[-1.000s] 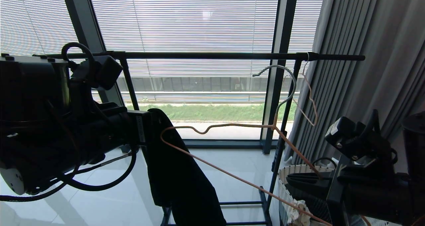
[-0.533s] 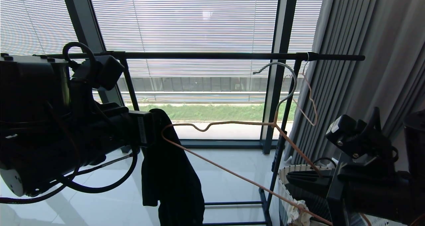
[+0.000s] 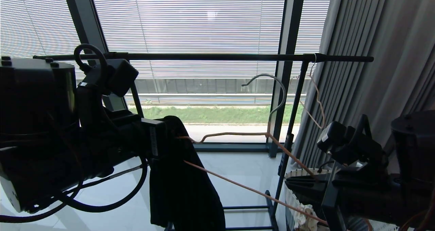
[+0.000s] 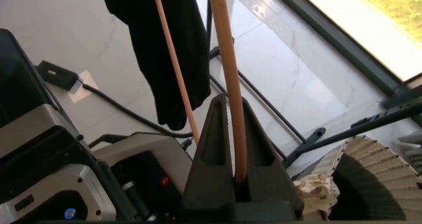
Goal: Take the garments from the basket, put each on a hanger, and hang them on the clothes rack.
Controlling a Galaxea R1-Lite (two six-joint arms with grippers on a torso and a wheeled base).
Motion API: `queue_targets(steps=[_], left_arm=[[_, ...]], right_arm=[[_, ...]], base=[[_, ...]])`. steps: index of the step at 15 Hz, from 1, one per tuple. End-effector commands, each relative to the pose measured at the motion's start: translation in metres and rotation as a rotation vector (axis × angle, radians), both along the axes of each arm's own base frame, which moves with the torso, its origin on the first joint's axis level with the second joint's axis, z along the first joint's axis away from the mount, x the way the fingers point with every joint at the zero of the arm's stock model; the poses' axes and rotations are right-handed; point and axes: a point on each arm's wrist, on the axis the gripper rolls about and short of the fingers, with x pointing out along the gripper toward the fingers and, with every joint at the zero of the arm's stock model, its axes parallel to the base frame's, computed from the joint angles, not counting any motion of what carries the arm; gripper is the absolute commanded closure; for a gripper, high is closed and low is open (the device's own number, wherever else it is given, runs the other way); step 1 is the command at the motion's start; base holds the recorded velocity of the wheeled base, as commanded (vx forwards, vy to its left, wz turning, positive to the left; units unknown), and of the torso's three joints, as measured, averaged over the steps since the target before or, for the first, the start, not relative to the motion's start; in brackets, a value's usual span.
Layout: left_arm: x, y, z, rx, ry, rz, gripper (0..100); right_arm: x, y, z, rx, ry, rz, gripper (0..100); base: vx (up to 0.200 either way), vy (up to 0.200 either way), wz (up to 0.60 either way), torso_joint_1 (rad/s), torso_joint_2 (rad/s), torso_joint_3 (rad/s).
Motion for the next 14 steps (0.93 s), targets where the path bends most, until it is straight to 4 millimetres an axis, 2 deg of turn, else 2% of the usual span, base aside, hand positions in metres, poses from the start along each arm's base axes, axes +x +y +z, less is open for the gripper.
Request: queue_targets(steps=[1,5,7,8,9,14], left_arm=[[-0.005,-0.005,0.001,-0.002,-0.006,-0.033,100],[-0.022,-0.027,0.001,-0.005,-0.001,-0.166,100],[-0.022,-0.035,-0.001,0.001,0.006,-0.187,100],[-0.022,-0.035,-0.001,0.001,0.006,-0.187,100],[-0.021,-0.039,0.004,-0.009,-0.004,-0.199,100],[-0.023,-0.044,0.016,-0.038,-0.036,-0.218,100]], right_arm=[[0.005,0.006,-0.007,-0.023,0.017,0.002,100],[0.014,0.031,-0.009,-0.036,0.025,0.031,100],[0.015,0.045,-0.008,-0.036,0.023,0.055,100],[0.015,0.045,-0.008,-0.036,0.023,0.055,100],[0.018,0.057,-0.009,-0.035,0.027,0.067,100],[0.027,0.081,-0.010,-0.037,0.024,0.076,100]], base=[[0.000,0.000,0.00,0.000,0.00,0.000],[0.000,0.000,0.00,0.000,0.00,0.000],[0.000,0.000,0.00,0.000,0.00,0.000],[0.000,0.000,0.00,0.000,0.00,0.000],[0.000,0.000,0.00,0.000,0.00,0.000],[0.000,0.000,0.00,0.000,0.00,0.000]])
